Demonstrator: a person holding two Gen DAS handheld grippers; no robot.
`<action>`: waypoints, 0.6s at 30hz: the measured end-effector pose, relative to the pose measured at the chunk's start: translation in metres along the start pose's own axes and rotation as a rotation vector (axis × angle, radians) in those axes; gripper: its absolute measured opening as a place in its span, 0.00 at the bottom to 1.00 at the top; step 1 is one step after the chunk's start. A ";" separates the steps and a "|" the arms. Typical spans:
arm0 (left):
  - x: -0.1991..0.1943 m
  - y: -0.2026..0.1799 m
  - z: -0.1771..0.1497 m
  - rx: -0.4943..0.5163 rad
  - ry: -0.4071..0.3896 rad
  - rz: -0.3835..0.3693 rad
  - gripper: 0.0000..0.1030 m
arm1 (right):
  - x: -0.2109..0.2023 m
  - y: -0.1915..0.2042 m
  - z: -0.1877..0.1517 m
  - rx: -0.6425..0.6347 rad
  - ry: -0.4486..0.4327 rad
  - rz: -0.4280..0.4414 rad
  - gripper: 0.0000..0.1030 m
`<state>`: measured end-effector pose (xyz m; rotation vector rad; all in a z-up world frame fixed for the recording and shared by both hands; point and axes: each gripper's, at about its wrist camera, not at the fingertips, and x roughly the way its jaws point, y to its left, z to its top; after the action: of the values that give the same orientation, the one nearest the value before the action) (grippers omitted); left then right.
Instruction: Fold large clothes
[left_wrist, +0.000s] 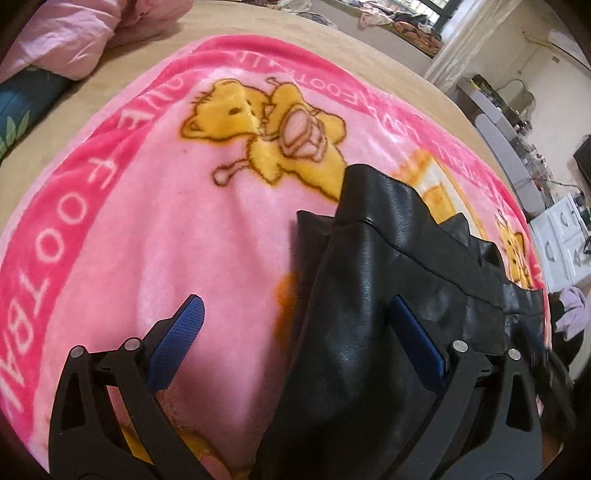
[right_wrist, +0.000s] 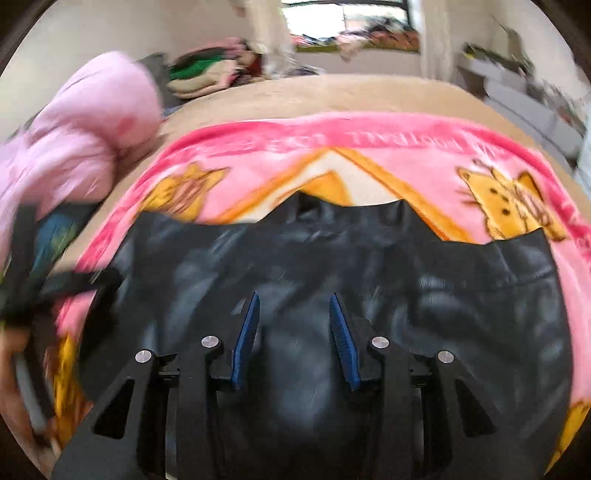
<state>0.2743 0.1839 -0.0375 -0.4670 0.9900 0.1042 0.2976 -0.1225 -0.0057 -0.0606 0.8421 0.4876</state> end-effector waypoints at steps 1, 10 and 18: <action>0.001 -0.001 0.000 0.006 0.005 -0.002 0.91 | -0.009 0.005 -0.015 -0.012 0.001 0.004 0.38; 0.009 -0.017 -0.003 0.100 0.023 0.025 0.91 | 0.001 0.020 -0.073 -0.016 0.046 -0.034 0.38; 0.011 -0.023 -0.002 0.141 0.019 0.056 0.91 | -0.034 0.078 -0.076 -0.234 -0.044 0.084 0.72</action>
<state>0.2850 0.1610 -0.0397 -0.3121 1.0217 0.0798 0.1909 -0.0850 -0.0213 -0.2298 0.7438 0.6626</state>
